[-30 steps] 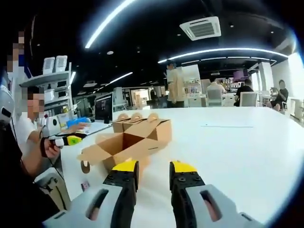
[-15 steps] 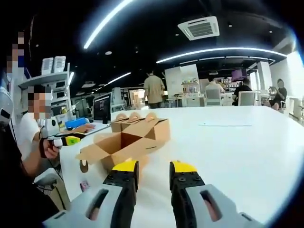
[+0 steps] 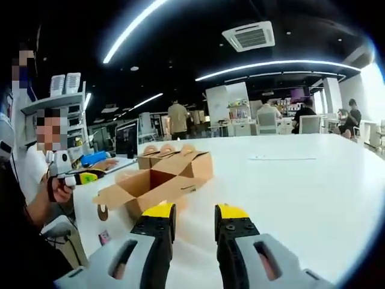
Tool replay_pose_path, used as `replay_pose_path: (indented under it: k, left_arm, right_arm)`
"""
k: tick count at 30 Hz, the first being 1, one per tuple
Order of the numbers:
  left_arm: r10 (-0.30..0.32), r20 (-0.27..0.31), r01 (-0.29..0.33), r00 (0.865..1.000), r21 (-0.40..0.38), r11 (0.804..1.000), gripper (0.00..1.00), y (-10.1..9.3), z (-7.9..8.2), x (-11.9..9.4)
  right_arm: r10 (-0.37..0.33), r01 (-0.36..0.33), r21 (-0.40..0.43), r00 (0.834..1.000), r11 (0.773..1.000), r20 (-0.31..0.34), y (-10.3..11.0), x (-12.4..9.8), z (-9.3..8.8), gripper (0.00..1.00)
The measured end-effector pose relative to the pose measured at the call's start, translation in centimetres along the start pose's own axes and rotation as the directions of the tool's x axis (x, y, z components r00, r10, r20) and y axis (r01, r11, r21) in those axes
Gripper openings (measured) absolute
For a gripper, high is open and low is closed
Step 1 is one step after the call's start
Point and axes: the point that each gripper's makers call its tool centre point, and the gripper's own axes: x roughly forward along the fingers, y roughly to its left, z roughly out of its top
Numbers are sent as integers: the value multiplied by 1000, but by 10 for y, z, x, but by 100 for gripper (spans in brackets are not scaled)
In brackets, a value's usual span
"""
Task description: Pick up one paper box from the group, open the paper box, and remove the item inside
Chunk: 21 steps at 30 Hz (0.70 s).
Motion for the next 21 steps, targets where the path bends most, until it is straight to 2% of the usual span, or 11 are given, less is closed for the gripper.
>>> replay_pose_path:
  k: [5,16,21]
  left_arm:
    - [15,5,-15,1000,-8,1000,29,5,-1,-1]
    - [-8,4,8,1000,-19,1000,29,2,-3,-2]
    - [1,5,-1,1000,-25,1000,29,5,-3,-4]
  right_arm:
    - [-5,5,-3,1000,1000,-1,3,3,2,27]
    - [-18,18,1,1000,1000,18,3,-1,8,27]
    - [-12,12,13,1000,1000,13,7,-1,2,27]
